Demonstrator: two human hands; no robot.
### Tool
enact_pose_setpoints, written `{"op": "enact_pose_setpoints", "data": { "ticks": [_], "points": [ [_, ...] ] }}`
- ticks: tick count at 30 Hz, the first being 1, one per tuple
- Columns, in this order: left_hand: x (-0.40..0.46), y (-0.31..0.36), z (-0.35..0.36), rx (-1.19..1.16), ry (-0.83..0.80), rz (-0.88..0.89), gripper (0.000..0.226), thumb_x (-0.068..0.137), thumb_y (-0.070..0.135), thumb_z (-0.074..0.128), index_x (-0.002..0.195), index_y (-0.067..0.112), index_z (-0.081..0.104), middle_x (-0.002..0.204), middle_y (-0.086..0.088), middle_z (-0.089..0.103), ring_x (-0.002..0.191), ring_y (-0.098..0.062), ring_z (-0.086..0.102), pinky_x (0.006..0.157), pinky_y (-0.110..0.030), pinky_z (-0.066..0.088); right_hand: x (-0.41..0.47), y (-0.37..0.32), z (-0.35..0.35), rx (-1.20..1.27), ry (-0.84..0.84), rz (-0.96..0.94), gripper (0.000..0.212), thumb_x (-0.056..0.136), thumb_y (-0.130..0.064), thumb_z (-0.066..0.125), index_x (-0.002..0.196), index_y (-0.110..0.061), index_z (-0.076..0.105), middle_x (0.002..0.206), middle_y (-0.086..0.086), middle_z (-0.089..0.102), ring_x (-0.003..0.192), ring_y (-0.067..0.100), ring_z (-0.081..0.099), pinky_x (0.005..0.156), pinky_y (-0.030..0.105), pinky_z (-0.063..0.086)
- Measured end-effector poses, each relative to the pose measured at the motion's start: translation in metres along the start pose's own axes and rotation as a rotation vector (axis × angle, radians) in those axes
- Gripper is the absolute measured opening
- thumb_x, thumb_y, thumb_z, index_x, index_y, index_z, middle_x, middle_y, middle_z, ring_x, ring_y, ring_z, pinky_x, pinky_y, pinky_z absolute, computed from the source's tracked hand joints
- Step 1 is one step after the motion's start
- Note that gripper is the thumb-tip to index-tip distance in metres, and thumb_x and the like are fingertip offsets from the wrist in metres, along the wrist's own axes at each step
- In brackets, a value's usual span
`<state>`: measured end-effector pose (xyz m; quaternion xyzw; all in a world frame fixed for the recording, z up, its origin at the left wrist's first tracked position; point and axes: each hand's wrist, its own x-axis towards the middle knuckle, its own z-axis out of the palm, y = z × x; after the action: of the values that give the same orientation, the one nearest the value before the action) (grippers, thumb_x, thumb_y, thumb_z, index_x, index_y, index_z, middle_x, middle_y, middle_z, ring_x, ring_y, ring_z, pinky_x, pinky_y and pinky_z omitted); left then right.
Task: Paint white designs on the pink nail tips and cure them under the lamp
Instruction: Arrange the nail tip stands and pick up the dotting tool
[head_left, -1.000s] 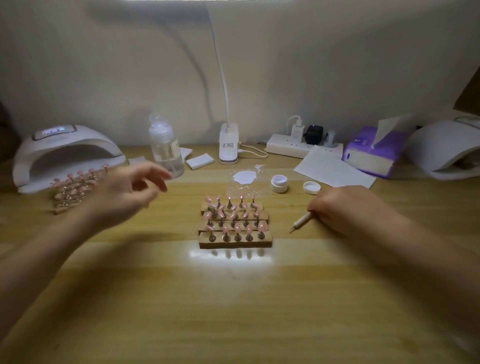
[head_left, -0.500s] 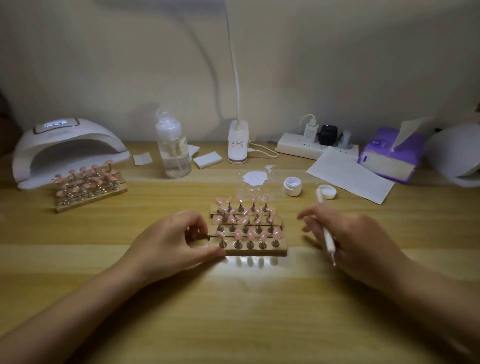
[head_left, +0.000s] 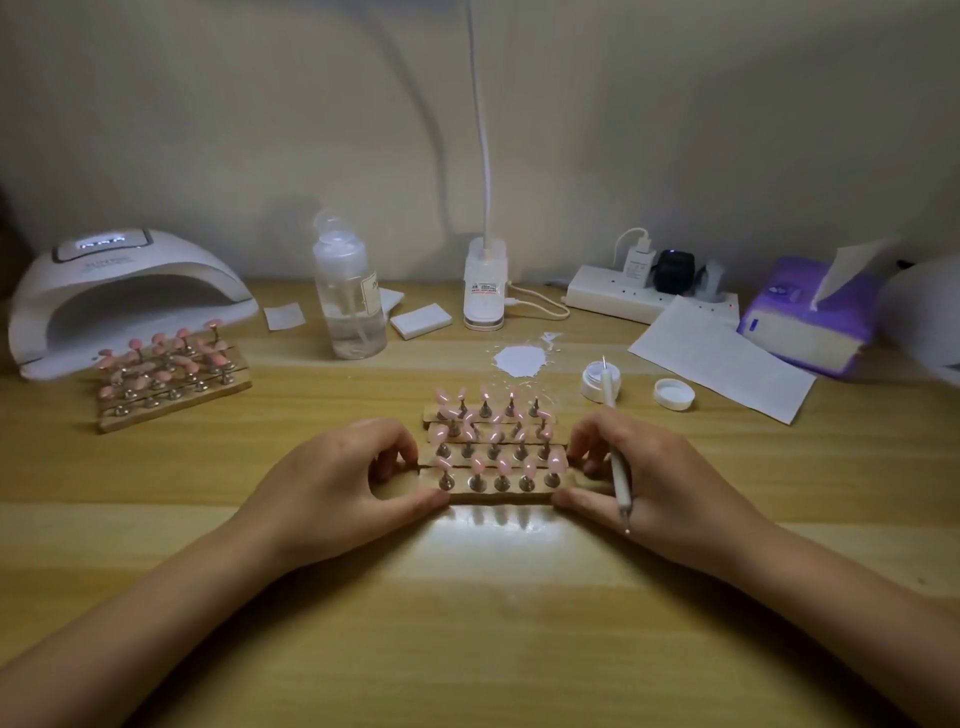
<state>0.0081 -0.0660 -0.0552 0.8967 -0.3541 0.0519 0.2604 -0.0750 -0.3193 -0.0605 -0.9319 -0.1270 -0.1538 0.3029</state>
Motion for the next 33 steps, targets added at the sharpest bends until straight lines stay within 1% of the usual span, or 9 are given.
{"op": "enact_pose_setpoints", "data": {
  "ticks": [4, 8, 12, 16, 23, 26, 29, 31, 33],
  "points": [
    [0.007, -0.003, -0.004, 0.015, 0.026, -0.076, 0.031, 0.069, 0.051, 0.067, 0.086, 0.026, 0.061, 0.066, 0.009, 0.050, 0.063, -0.005, 0.048, 0.055, -0.020, 0.035, 0.012, -0.001, 0.006, -0.003, -0.008, 0.024, 0.038, 0.072, -0.036, 0.076, 0.084, -0.042, 0.039, 0.077, -0.020, 0.051, 0.076, -0.003, 0.051, 0.063, 0.009, 0.038],
    [0.004, 0.002, -0.001, 0.099, 0.124, -0.134, 0.032, 0.073, 0.051, 0.064, 0.092, 0.027, 0.069, 0.063, 0.009, 0.053, 0.061, -0.006, 0.049, 0.049, -0.022, 0.033, 0.015, 0.001, 0.012, -0.004, 0.037, 0.034, 0.032, 0.072, -0.033, 0.076, 0.085, -0.026, 0.047, 0.073, -0.016, 0.050, 0.072, 0.003, 0.051, 0.060, 0.012, 0.039],
    [-0.002, 0.013, 0.004, 0.205, 0.152, -0.130, 0.030, 0.078, 0.049, 0.060, 0.083, 0.022, 0.072, 0.059, 0.009, 0.053, 0.060, -0.013, 0.051, 0.047, -0.023, 0.031, 0.014, -0.002, 0.010, -0.018, 0.037, 0.020, 0.030, 0.074, -0.029, 0.076, 0.085, -0.020, 0.049, 0.073, -0.012, 0.052, 0.070, 0.007, 0.050, 0.060, 0.018, 0.039],
    [-0.004, 0.019, 0.006, 0.206, 0.156, -0.117, 0.031, 0.079, 0.048, 0.060, 0.080, 0.019, 0.071, 0.064, 0.007, 0.060, 0.065, -0.016, 0.055, 0.051, -0.026, 0.035, 0.010, -0.003, 0.007, -0.027, 0.005, -0.005, 0.029, 0.077, -0.023, 0.073, 0.083, -0.026, 0.045, 0.072, -0.014, 0.050, 0.073, 0.007, 0.049, 0.061, 0.018, 0.038],
    [-0.008, 0.037, 0.009, 0.146, 0.100, -0.028, 0.021, 0.075, 0.044, 0.066, 0.074, 0.024, 0.069, 0.055, 0.013, 0.050, 0.052, -0.006, 0.043, 0.045, -0.017, 0.027, -0.015, 0.004, -0.012, -0.014, -0.013, 0.012, 0.025, 0.074, -0.023, 0.076, 0.085, -0.021, 0.053, 0.073, -0.012, 0.054, 0.073, 0.012, 0.050, 0.059, 0.021, 0.041],
    [-0.005, 0.047, 0.008, 0.189, 0.026, -0.087, 0.033, 0.075, 0.060, 0.054, 0.088, 0.032, 0.066, 0.063, 0.017, 0.049, 0.059, -0.004, 0.044, 0.049, -0.015, 0.030, -0.022, 0.008, -0.018, -0.002, 0.008, 0.053, 0.027, 0.073, -0.027, 0.076, 0.085, -0.024, 0.053, 0.072, -0.016, 0.053, 0.075, 0.008, 0.052, 0.060, 0.018, 0.042],
    [0.002, 0.059, -0.003, 0.323, 0.029, -0.147, 0.066, 0.059, 0.082, 0.033, 0.102, 0.038, 0.058, 0.070, 0.019, 0.049, 0.068, -0.004, 0.044, 0.055, -0.019, 0.037, -0.027, 0.011, -0.018, 0.050, 0.040, 0.088, 0.028, 0.071, -0.027, 0.078, 0.086, -0.023, 0.055, 0.073, -0.016, 0.054, 0.076, 0.007, 0.054, 0.062, 0.018, 0.044],
    [0.006, 0.071, -0.010, 0.330, 0.072, -0.037, 0.075, 0.055, 0.083, 0.026, 0.103, 0.037, 0.060, 0.076, 0.019, 0.053, 0.068, -0.005, 0.045, 0.050, -0.019, 0.036, -0.029, 0.011, -0.018, 0.079, 0.040, 0.101, 0.028, 0.071, -0.027, 0.078, 0.087, -0.025, 0.054, 0.076, -0.014, 0.056, 0.076, 0.008, 0.056, 0.065, 0.023, 0.047],
    [0.012, 0.087, -0.011, 0.264, 0.048, 0.088, 0.067, 0.061, 0.078, 0.037, 0.105, 0.034, 0.061, 0.089, 0.020, 0.056, 0.074, -0.005, 0.049, 0.049, -0.016, 0.035, -0.029, 0.010, -0.019, 0.106, 0.028, 0.112, 0.030, 0.071, -0.025, 0.078, 0.088, -0.027, 0.053, 0.081, -0.009, 0.060, 0.077, 0.010, 0.059, 0.068, 0.029, 0.050]
  ]
}}
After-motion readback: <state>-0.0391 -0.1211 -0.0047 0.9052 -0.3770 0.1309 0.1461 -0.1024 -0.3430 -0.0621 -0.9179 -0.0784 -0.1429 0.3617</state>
